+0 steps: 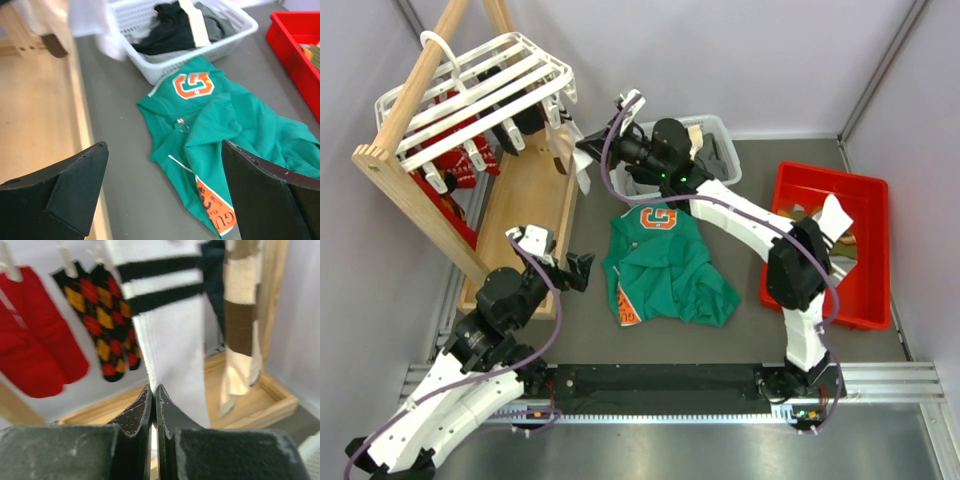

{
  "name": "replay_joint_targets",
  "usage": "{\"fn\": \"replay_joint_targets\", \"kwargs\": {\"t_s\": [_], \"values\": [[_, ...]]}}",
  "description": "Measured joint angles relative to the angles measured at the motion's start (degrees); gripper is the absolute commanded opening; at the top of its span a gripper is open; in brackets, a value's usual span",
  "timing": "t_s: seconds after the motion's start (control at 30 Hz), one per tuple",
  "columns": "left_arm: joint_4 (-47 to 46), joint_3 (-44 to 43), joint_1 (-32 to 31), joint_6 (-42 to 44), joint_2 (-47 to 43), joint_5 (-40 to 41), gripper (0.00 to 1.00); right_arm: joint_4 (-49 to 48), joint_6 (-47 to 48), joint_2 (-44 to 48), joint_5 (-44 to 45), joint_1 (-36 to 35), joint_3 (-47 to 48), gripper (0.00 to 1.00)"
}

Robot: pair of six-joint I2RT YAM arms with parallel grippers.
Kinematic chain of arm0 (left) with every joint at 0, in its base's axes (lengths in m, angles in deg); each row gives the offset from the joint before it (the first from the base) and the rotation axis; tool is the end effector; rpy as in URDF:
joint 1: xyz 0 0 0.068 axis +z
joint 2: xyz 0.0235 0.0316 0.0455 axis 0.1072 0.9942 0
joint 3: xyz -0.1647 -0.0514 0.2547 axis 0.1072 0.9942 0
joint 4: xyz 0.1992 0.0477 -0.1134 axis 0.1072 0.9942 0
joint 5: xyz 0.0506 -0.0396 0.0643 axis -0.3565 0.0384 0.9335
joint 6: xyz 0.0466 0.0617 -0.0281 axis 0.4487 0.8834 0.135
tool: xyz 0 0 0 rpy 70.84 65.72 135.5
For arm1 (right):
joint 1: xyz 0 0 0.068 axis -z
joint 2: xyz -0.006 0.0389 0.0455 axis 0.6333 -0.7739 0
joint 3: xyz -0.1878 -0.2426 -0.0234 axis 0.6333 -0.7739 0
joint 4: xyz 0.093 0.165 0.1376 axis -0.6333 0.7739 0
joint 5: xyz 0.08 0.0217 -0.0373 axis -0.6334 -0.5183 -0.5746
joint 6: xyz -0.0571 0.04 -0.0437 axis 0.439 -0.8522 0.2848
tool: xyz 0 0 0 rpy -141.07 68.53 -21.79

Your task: Remove the socks clipped to the hanger

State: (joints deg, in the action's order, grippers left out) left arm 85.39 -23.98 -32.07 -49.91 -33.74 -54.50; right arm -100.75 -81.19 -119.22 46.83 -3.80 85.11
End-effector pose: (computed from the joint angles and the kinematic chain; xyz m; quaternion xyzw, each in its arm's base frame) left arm 0.0798 -0.0418 0.3233 0.1235 0.7356 -0.1749 0.6426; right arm 0.3505 0.3659 0.4292 -0.3032 0.5608 0.4737 0.6076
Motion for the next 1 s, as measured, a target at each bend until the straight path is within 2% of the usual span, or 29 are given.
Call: {"fn": "replay_joint_targets", "kwargs": {"t_s": [0.23,0.57,0.73,0.77,0.9,0.93,0.97,1.0], "values": [[-1.8,-4.7,0.0,3.8,2.6,5.4,0.98,1.5,-6.2,6.7,-5.1,-1.6,-1.3,0.0],[-7.0,-7.3,0.0,5.4,10.6,10.9,0.97,1.0,-14.4,7.8,-10.8,-3.5,-1.3,0.0],[-9.6,-7.4,0.0,5.6,12.7,11.9,0.87,-1.1,-18.8,7.8,-13.1,-4.5,-1.3,0.0],[-10.4,-7.5,0.0,5.8,13.7,12.2,0.83,-1.5,-19.6,7.8,-13.4,-4.7,-1.3,0.0],[-10.6,-8.6,0.0,5.8,17.1,12.4,0.47,-2.5,-21.8,7.8,-14.5,-5.2,-1.3,0.0],[-10.6,-8.9,0.0,5.7,17.7,12.4,0.26,-2.6,-22.1,7.8,-14.6,-5.3,-1.3,0.0],[-10.6,-9.1,0.0,5.6,18.4,12.1,0.18,-2.6,-22.6,7.8,-14.6,-5.4,-1.3,0.0],[-10.4,-9.1,0.0,5.4,18.7,11.9,0.05,-2.5,-22.8,7.8,-14.6,-5.4,-1.3,0.01]]}}
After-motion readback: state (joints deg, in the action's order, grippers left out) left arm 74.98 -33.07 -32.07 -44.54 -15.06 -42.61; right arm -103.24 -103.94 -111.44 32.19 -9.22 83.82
